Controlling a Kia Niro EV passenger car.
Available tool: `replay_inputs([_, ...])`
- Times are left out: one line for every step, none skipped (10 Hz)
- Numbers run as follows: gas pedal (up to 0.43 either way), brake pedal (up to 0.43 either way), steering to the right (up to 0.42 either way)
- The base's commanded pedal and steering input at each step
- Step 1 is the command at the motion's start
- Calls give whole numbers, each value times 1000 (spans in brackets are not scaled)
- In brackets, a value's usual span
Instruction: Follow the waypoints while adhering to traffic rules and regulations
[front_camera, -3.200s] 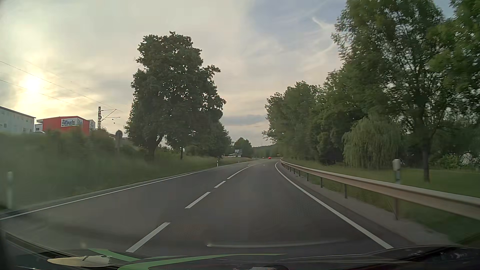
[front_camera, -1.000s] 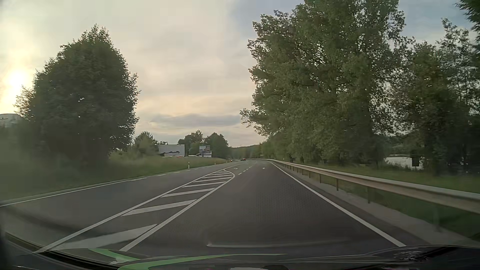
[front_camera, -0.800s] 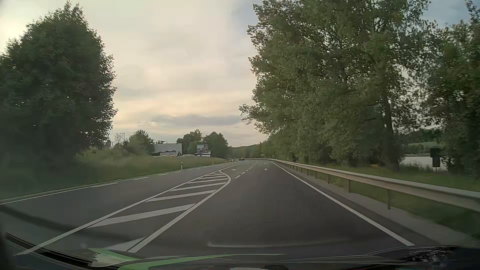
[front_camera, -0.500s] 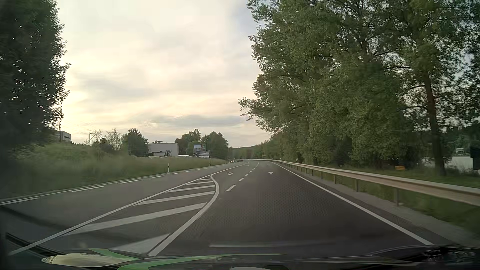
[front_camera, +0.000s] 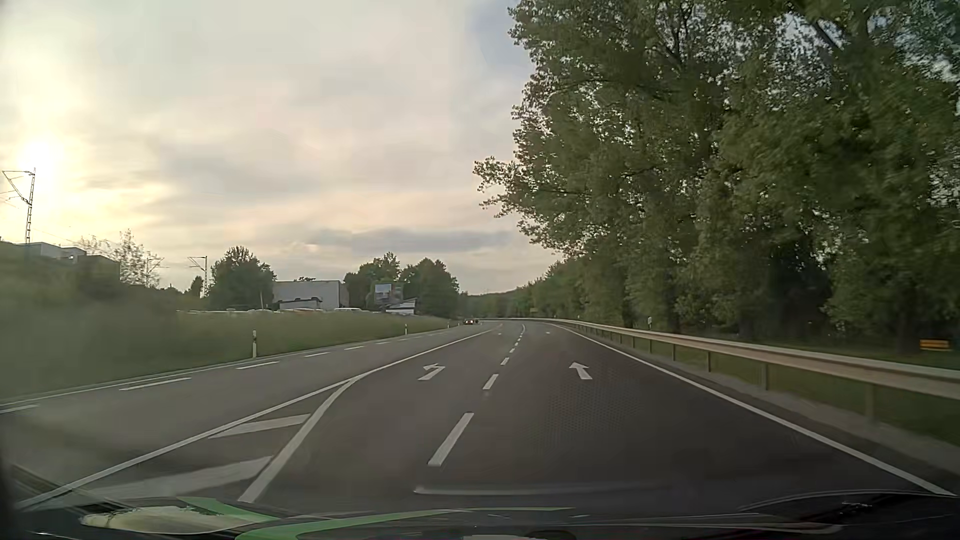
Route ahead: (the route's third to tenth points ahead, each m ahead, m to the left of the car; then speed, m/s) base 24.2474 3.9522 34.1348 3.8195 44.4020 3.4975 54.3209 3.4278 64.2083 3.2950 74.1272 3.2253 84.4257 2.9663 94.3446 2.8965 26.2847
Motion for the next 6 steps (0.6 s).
replay_inputs([0,128,-3])
replay_inputs([0,159,-4])
replay_inputs([0,189,-3])
replay_inputs([0,213,-3])
replay_inputs([0,238,0])
replay_inputs([0,238,0])
